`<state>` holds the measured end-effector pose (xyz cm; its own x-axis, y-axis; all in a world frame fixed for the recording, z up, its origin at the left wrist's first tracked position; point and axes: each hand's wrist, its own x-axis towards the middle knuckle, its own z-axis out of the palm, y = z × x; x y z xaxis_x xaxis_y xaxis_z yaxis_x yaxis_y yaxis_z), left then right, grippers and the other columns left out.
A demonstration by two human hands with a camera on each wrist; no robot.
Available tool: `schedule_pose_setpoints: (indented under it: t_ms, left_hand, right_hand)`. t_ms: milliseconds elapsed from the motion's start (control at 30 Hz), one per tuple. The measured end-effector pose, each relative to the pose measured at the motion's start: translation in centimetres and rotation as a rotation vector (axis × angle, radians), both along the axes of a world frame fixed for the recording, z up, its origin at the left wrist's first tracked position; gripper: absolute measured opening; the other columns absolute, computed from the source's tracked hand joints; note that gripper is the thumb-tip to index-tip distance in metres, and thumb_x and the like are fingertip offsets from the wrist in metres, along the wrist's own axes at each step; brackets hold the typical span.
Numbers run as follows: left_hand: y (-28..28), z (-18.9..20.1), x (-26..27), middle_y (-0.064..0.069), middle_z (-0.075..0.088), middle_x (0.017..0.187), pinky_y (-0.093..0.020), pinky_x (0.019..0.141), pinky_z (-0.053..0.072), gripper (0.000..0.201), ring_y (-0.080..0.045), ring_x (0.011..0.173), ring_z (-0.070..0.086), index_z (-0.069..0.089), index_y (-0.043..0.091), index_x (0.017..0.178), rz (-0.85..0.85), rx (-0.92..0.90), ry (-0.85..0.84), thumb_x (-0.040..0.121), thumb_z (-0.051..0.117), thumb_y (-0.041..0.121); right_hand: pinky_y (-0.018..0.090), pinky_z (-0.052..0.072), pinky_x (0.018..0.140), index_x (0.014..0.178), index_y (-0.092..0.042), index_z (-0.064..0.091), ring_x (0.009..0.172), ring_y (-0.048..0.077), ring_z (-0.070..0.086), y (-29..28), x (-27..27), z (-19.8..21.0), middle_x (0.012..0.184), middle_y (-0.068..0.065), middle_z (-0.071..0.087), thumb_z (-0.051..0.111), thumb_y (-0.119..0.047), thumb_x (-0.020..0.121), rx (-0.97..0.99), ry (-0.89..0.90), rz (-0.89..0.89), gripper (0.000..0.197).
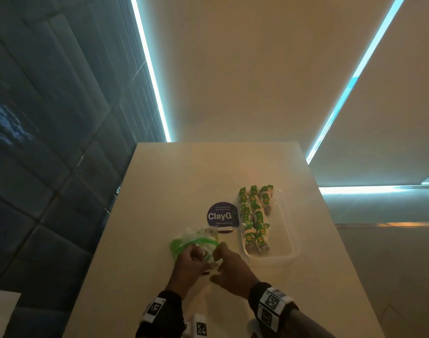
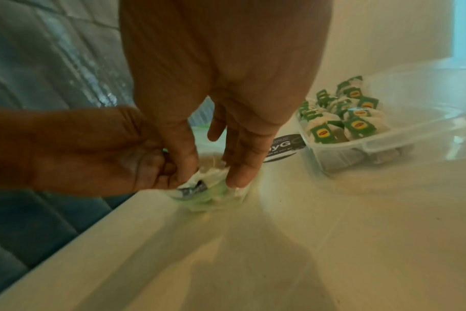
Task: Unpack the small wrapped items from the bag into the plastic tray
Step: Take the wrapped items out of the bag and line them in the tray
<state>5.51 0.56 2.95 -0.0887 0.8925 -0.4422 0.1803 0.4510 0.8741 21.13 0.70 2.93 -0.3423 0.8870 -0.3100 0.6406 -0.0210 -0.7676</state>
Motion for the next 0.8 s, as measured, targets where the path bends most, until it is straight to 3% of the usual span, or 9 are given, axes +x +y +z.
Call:
schedule_pose_setpoints:
  t_ms: [67,167,267,400,500,600,700,800]
  left_hand:
    - [-0.1,-0.1,0.0,-0.005,0.054,0.073,-0.032,0.065,0.056,0.036,-0.017,0.070,0.056,0.049,0.012,0.072,-0.011,0.006,-0.041,0.067,0.081,-0.004]
    - [-0.5,-0.1,-0.2,-0.005,0.057,0.073,-0.034,0.068,0.057,0.035,-0.018,0.074,0.058,0.052,0.012,0.074,-0.026,0.016,-0.062,0.065,0.085,0.001]
    - [-0.7,-0.6,0.1,-0.010,0.065,0.085,-0.031,0.067,0.056,0.020,-0.018,0.075,0.063,0.059,0.008,0.086,0.060,-0.019,-0.131,0.078,0.077,0.004]
    - [-0.9,-1.3,0.2,-0.014,0.070,0.099,-0.034,0.069,0.056,0.023,-0.022,0.076,0.068,0.062,0.008,0.102,0.181,-0.117,-0.131,0.085,0.073,0.019]
    - [-1.0,-1.1,-0.1,-0.012,0.071,0.095,-0.037,0.074,0.057,0.028,-0.024,0.080,0.068,0.063,0.009,0.103,0.175,-0.113,-0.170,0.079,0.077,0.010]
    - [-0.9,-0.5,-0.4,-0.010,0.070,0.089,-0.033,0.068,0.055,0.034,-0.020,0.074,0.064,0.061,0.010,0.102,0.136,-0.071,-0.099,0.074,0.078,0.000]
    - [-1.0,0.2,-0.3,-0.008,0.069,0.085,-0.026,0.062,0.055,0.043,-0.017,0.072,0.065,0.060,0.012,0.101,0.044,-0.055,-0.099,0.067,0.083,0.000]
    - [-1.2,0.4,-0.2,-0.012,0.071,0.091,-0.026,0.065,0.057,0.041,-0.021,0.081,0.068,0.064,0.012,0.099,-0.021,-0.019,-0.066,0.067,0.083,-0.002]
  right_hand:
    - [0.026,0.053,0.075,0.108,-0.025,0.047,0.093,0.014,0.060,-0.2,-0.2,-0.6,0.112,-0.004,0.060,0.073,-0.026,0.079,0.072,-0.071,0.031,0.039]
    - [0.021,0.052,0.065,0.096,-0.023,0.056,0.082,0.008,0.059,-0.3,-0.4,-1.0,0.100,-0.007,0.063,0.069,-0.028,0.085,0.142,0.008,-0.070,0.017]
    - [0.032,0.057,0.066,0.089,-0.014,0.061,0.077,0.014,0.064,-0.5,-0.4,-1.0,0.091,-0.001,0.065,0.068,-0.016,0.084,0.122,0.139,-0.171,0.009]
    - [0.034,0.057,0.064,0.089,-0.008,0.061,0.075,0.015,0.064,-1.2,-0.5,-0.6,0.088,-0.003,0.062,0.069,-0.009,0.079,0.121,0.239,-0.212,0.013]
    - [0.027,0.057,0.061,0.091,-0.008,0.059,0.075,0.008,0.065,-1.7,-0.4,-0.4,0.091,-0.001,0.063,0.069,-0.005,0.080,0.037,0.302,-0.170,0.016]
    - [0.025,0.055,0.064,0.100,-0.002,0.053,0.082,0.015,0.067,-1.7,0.1,0.4,0.098,0.012,0.066,0.069,0.003,0.077,-0.189,0.401,-0.183,0.029]
    - [0.027,0.056,0.067,0.111,-0.001,0.049,0.076,0.019,0.068,-1.6,0.1,1.1,0.097,0.015,0.069,0.071,-0.006,0.084,-0.336,0.536,-0.307,0.035]
    - [0.037,0.057,0.070,0.103,-0.002,0.060,0.066,0.019,0.067,-1.3,0.1,0.9,0.083,0.012,0.072,0.073,-0.014,0.085,-0.339,0.467,-0.327,0.026]
